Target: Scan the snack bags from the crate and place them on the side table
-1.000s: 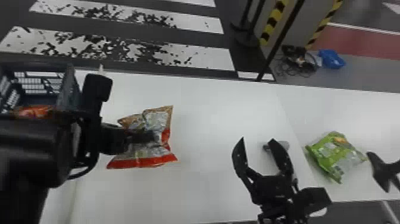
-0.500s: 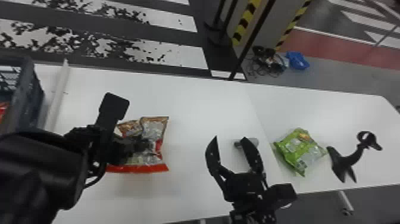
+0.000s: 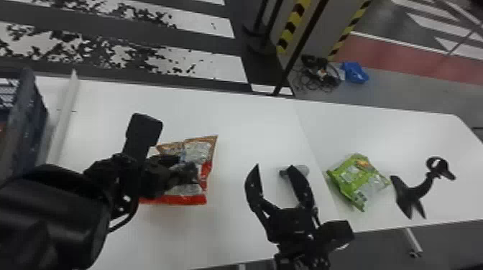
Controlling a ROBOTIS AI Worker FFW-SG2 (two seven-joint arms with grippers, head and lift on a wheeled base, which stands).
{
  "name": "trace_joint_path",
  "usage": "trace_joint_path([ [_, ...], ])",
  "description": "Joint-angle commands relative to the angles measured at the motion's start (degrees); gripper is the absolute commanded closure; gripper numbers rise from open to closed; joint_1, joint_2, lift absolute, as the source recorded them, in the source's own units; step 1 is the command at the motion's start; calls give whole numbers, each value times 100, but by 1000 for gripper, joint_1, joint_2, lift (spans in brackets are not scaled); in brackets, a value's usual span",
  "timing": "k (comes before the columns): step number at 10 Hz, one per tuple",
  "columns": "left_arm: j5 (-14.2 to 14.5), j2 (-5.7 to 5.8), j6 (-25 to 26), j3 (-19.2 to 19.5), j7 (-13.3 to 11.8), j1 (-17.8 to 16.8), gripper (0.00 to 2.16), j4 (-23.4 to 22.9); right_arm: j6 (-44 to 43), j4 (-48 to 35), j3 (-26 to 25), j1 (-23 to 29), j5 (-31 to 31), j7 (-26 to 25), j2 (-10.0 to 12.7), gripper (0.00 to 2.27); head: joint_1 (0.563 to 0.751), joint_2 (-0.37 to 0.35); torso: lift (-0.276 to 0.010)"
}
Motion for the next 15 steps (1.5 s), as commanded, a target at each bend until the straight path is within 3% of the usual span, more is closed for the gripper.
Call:
trace_joint_path([
  [1, 18, -24, -132, 54, 26, 139, 26, -299, 0, 10, -15, -11, -28, 0, 0, 100, 695, -350, -95],
  [4, 167, -24, -185, 406, 87, 570, 26, -1213, -18, 27, -15, -11, -28, 0, -8, 100, 695, -350, -95],
  [6, 61, -24, -554, 898, 158, 948, 33, -1802, -53, 19, -6, -19, -28, 26, -17, 120, 695, -350, -95],
  [7, 158, -24, -783, 1250, 149, 1185, 36, -2022, -53, 19, 3, -37, -19, 70, -8, 198, 695, -335, -95],
  [10, 431, 220, -2769, 2146, 158, 1862, 70, -2233, -35, -17, 47, -72, 25, 343, -8, 444, 695, -218, -95],
  [11, 413, 273, -3648, 2295, 245, 2047, 73, -2136, -35, -60, 73, -72, 60, 404, -8, 596, 695, -171, -95],
  [12, 378, 281, -4281, 2462, 245, 2205, 73, -1987, -18, -104, 126, -72, 130, 492, -8, 1025, 695, -126, -95],
  [14, 369, 290, -5089, 2735, 254, 2618, 80, -1864, 475, -324, 249, -63, 447, 571, -8, 1983, 695, -58, -95],
  [15, 369, 281, -5353, 2884, 263, 2829, 83, -1864, 896, -456, 284, -72, 587, 817, -8, 2169, 695, -16, -95],
])
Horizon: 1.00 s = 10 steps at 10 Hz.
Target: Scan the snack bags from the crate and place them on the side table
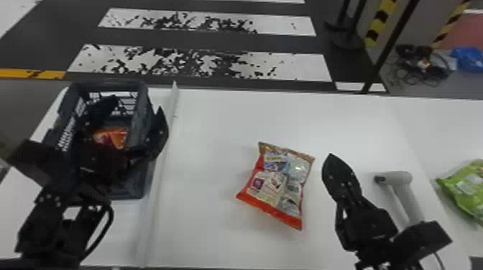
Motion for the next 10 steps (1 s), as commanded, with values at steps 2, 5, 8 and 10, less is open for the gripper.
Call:
trace_joint_path([
  [2, 68, -31, -597, 322, -19, 464, 83, 5, 875, -162, 183, -146, 399, 366, 0, 2250, 695, 53, -95],
  [5, 288, -57, -614, 471, -151, 745, 87, 13, 2211, -135, 420, -524, 751, 727, -44, 2250, 695, 156, -95],
  [8, 385, -57, -614, 480, -256, 780, 87, 31, 2721, 313, 683, -1034, 1006, 867, -88, 2250, 695, 193, -95],
  [10, 393, -93, -597, 480, -309, 780, 90, 75, 3019, 761, 850, -1429, 1129, 938, -123, 2250, 695, 206, -95],
])
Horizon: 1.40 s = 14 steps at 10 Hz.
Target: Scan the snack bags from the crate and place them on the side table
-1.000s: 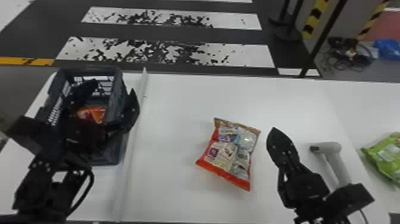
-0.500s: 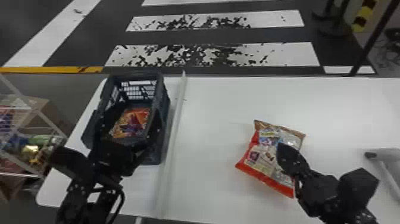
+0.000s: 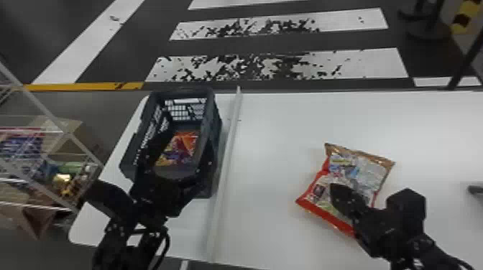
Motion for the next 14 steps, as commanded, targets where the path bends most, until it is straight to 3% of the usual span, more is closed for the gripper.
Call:
trace_joint_path([
  [1, 8, -15, 26, 0, -36, -8, 90, 38, 155, 387, 79, -229, 98, 14, -20, 2250, 695, 214, -95],
  [4, 17, -33, 62, 0, -89, -52, 90, 108, 138, 686, 123, -300, 212, 93, -108, 2250, 695, 219, -95],
  [10, 122, -33, 79, 18, -124, -123, 90, 214, 806, -721, -686, 140, 467, 1464, -1005, 2250, 695, 139, -95],
  [12, 148, -24, 79, 26, -124, -131, 90, 231, 841, -1125, -967, 201, 291, 1429, -1031, 2250, 695, 110, -95],
  [14, 148, -24, 97, 18, -141, -123, 90, 205, 999, -1107, -994, -89, 177, 1201, -969, 2250, 695, 75, -95],
])
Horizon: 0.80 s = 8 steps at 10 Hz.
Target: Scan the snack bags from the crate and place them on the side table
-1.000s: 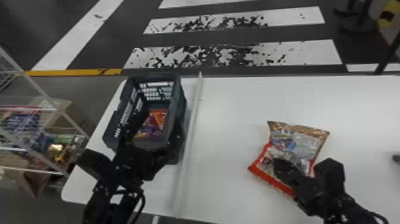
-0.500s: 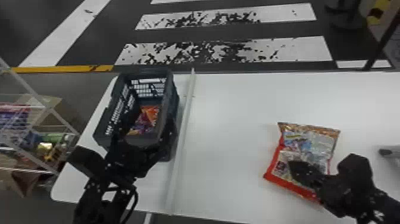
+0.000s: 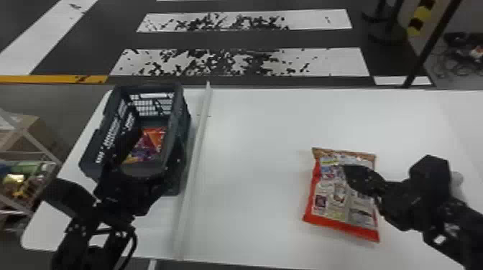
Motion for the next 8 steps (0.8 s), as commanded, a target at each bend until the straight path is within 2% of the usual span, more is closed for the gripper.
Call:
trace_joint_path([
  [1, 36, 23, 32, -2, -7, 3, 90, -8, 95, 111, 21, -228, -38, -100, 80, 2250, 695, 66, -95],
  [5, 44, 59, 137, -46, -42, -32, 90, -35, -98, 1544, 469, -1168, 50, -276, 220, 2250, 695, 72, -95],
  [8, 44, 76, 260, -63, -69, -59, 90, -43, -362, 2388, 768, -1608, 173, -258, 229, 2250, 695, 76, -95],
])
